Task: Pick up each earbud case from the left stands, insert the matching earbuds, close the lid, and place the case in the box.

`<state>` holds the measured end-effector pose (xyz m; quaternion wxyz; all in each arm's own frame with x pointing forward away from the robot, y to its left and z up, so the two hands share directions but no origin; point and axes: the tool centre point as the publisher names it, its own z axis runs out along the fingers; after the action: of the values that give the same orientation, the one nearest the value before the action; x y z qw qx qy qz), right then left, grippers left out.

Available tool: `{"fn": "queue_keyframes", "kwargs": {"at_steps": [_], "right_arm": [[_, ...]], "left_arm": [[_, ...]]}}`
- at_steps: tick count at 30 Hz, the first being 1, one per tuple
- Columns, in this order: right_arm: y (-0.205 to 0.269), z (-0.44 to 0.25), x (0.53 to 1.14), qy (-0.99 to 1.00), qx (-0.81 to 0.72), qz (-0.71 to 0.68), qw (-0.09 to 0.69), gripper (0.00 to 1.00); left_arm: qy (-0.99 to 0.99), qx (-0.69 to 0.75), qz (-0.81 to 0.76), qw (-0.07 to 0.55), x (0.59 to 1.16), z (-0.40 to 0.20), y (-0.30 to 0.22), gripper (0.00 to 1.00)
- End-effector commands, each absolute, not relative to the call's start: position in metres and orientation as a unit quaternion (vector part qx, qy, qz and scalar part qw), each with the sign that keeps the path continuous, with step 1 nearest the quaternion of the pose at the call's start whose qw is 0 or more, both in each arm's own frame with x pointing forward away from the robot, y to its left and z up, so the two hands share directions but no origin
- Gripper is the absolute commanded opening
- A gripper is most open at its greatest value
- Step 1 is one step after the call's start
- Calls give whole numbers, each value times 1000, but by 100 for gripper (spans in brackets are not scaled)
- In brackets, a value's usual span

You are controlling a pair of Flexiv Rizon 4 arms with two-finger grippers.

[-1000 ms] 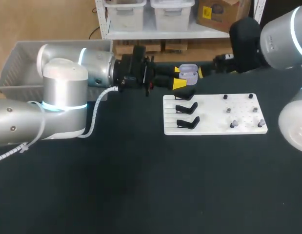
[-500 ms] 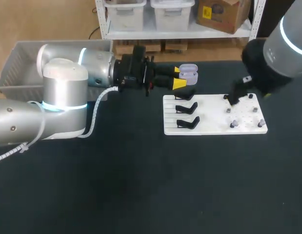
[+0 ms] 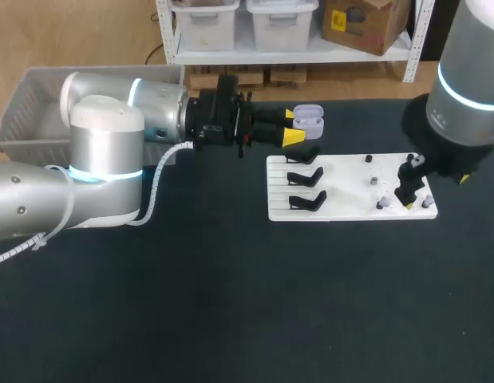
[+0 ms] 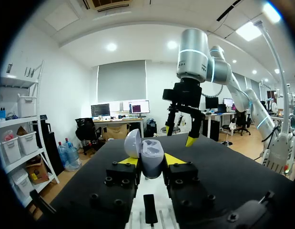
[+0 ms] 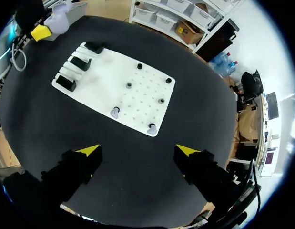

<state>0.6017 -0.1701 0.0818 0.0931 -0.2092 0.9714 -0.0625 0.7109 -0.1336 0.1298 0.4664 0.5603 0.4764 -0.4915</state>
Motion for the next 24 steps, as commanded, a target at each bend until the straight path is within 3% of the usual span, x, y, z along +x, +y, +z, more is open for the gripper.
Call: {"fn": "queue_keyframes", "kwargs": {"at_steps": [1, 6, 10, 15, 20, 22, 24], "right_arm": [[-167, 65, 615, 972, -215, -57, 77, 100], [-168, 54, 620, 971, -223, -52, 68, 98], [-174, 45, 623, 971, -225, -56, 63, 74], [-178, 36, 623, 970, -227, -63, 59, 73], [-183, 29, 624, 970, -225, -69, 59, 64], [-185, 27, 625, 970, -223, -71, 60, 49], [-188, 25, 625, 971, -221, -73, 61, 48]], "left_arm": [[476, 560, -491, 469, 710, 129, -133, 0], [476, 560, -491, 469, 710, 129, -133, 0], [476, 560, -491, 469, 710, 129, -133, 0], [476, 560, -491, 469, 710, 129, -133, 0], [476, 560, -491, 469, 710, 129, -133, 0], [476, 560, -491, 469, 710, 129, -133, 0], [476, 560, -491, 469, 710, 129, -133, 0]]}}
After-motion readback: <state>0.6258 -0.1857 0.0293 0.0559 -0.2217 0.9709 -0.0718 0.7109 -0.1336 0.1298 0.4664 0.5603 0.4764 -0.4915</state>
